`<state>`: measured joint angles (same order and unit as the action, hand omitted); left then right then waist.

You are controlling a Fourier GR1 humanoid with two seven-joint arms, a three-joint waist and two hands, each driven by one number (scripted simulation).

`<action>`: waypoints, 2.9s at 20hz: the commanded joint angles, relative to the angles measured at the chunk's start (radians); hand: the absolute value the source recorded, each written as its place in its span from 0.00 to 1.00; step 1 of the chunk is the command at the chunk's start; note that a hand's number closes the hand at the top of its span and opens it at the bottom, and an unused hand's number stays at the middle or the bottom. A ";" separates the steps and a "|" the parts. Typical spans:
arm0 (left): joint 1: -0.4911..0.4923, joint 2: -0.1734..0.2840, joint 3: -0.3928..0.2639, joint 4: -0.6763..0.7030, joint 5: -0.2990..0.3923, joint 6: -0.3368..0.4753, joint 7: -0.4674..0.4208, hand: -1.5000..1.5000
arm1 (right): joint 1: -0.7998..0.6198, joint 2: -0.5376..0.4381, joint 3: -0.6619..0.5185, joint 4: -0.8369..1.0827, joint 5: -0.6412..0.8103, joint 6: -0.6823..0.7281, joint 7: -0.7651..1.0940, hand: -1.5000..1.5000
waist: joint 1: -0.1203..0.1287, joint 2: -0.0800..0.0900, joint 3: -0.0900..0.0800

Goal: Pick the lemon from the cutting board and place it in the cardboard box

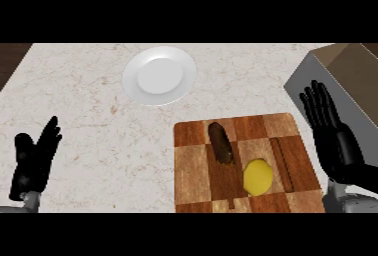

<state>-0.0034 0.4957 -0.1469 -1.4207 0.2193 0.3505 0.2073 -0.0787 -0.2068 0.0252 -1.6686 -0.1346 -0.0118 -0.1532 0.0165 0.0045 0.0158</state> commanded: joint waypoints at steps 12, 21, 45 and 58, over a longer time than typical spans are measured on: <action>-0.160 0.066 -0.092 -0.180 -0.059 -0.212 -0.232 0.50 | 0.387 -0.206 -0.151 -0.482 0.502 -0.318 0.365 0.00 | -0.120 -0.021 -0.022; -0.169 0.053 -0.113 -0.140 -0.080 -0.275 -0.320 0.50 | 0.582 -0.327 0.032 -0.866 0.836 -0.080 0.707 0.00 | -0.050 -0.007 -0.023; -0.261 -0.010 -0.137 -0.106 -0.100 -0.314 -0.283 0.50 | -0.045 -0.232 0.600 -0.588 0.812 0.384 1.636 0.00 | 0.015 -0.005 -0.023; -0.246 -0.019 -0.109 -0.073 -0.117 -0.321 -0.319 0.50 | -0.137 -0.006 0.619 -0.362 0.984 0.498 1.639 0.00 | -0.015 -0.008 -0.020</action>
<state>-0.2597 0.4902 -0.2505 -1.5061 0.1218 0.0212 -0.0968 -0.1769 -0.3044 0.6106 -2.0429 0.8003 0.3502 1.2235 0.0143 -0.0009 -0.0049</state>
